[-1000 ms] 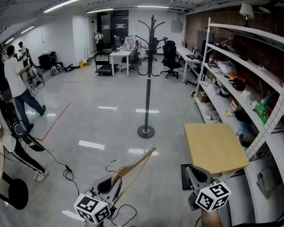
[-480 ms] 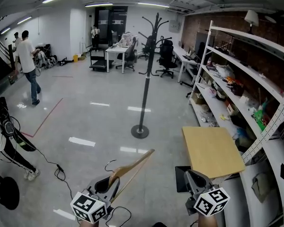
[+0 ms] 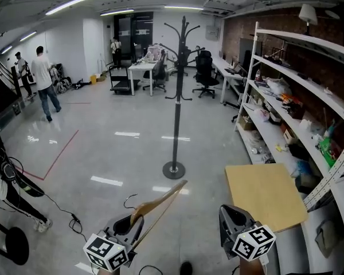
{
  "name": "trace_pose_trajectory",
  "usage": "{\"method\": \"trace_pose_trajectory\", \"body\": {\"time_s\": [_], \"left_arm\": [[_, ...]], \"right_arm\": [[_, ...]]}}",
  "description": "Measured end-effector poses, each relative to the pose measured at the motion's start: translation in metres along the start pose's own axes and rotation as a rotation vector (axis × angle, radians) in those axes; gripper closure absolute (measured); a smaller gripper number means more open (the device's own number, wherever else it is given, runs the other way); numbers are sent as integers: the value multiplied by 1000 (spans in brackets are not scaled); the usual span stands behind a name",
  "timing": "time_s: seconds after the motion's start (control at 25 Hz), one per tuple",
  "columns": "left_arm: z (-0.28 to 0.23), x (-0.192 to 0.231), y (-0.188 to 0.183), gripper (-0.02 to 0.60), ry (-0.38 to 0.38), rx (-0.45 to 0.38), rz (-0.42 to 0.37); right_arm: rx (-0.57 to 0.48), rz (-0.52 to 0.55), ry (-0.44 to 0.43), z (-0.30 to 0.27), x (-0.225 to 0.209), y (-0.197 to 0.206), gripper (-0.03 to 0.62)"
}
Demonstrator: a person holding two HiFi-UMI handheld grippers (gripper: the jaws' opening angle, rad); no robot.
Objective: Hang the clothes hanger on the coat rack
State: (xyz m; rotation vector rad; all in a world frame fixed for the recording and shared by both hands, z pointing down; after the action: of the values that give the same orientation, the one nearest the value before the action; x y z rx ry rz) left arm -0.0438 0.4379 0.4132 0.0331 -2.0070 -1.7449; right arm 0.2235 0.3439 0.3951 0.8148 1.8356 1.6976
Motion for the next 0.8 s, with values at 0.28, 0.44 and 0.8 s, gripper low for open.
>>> {"method": "trace_pose_trajectory", "body": {"time_s": [0.28,0.44,0.8], "left_arm": [[-75,17,-20,529,-60,-1,6],[-116,20,-25,529,-58,34,-6],[-203,72,-40,529,-32,59,-2]], "right_arm": [[-33,-5,-41,-48,-70,-8,587],[-29,-35,-83,-77,-98,0,587],[3,-41,-66,-155,-152,9,588]]}}
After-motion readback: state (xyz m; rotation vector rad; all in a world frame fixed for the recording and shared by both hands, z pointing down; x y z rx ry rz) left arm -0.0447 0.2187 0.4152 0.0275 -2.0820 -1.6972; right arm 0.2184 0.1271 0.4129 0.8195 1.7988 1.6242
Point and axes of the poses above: the fingertips, and each gripper's own axes: z backward along the fingers, x to its left, y out of its underside, the point moved 3 cm from there along z, backward along the fingers, and after that the axes turned 9 degrees about z, right-handed, at the moved point
